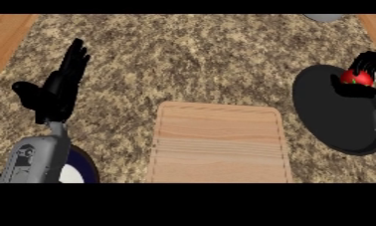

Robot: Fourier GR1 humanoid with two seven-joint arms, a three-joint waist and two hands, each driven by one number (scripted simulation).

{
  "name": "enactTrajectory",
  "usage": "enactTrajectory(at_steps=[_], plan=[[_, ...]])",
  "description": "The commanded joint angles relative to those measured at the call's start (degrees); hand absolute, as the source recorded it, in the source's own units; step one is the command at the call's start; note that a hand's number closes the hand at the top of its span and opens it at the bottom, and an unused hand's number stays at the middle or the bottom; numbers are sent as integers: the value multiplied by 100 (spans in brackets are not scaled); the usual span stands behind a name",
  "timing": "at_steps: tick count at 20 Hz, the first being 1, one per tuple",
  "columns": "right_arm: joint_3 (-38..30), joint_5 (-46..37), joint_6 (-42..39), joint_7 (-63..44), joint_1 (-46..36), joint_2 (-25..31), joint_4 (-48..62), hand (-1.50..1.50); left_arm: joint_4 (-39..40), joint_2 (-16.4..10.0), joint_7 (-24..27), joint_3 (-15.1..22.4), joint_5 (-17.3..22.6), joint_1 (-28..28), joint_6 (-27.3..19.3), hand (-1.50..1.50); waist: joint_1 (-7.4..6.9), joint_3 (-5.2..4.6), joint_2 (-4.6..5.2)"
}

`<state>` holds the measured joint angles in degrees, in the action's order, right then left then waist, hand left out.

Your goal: Pick the tomato from the cutting board and place it in the pan

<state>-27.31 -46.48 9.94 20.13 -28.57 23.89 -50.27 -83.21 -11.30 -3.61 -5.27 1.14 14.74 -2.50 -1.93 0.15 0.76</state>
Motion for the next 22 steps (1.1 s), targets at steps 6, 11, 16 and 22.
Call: enactTrajectory(at_steps=[6, 11, 16, 22], plan=[[-212, 403, -1158, 534, -785, 312, 2459, -150, 7, 40, -21, 49, 0, 134, 40, 0, -114, 11, 48], [-441, 563, -975, 1480, -938, 649, 3280, -150, -53, 241, -137, 133, -159, 91, -231, 0, -31, 9, 19], [-997, 1330, -1212, 2183, -844, 606, 3039, -150, -121, 63, -6, 0, -12, -187, 14, 0, 93, -2, -39], [-1484, 2083, -2551, 2528, -235, 1148, 3138, -150, 64, 1, -238, -132, -71, 45, -121, 0, 254, -12, -76]])
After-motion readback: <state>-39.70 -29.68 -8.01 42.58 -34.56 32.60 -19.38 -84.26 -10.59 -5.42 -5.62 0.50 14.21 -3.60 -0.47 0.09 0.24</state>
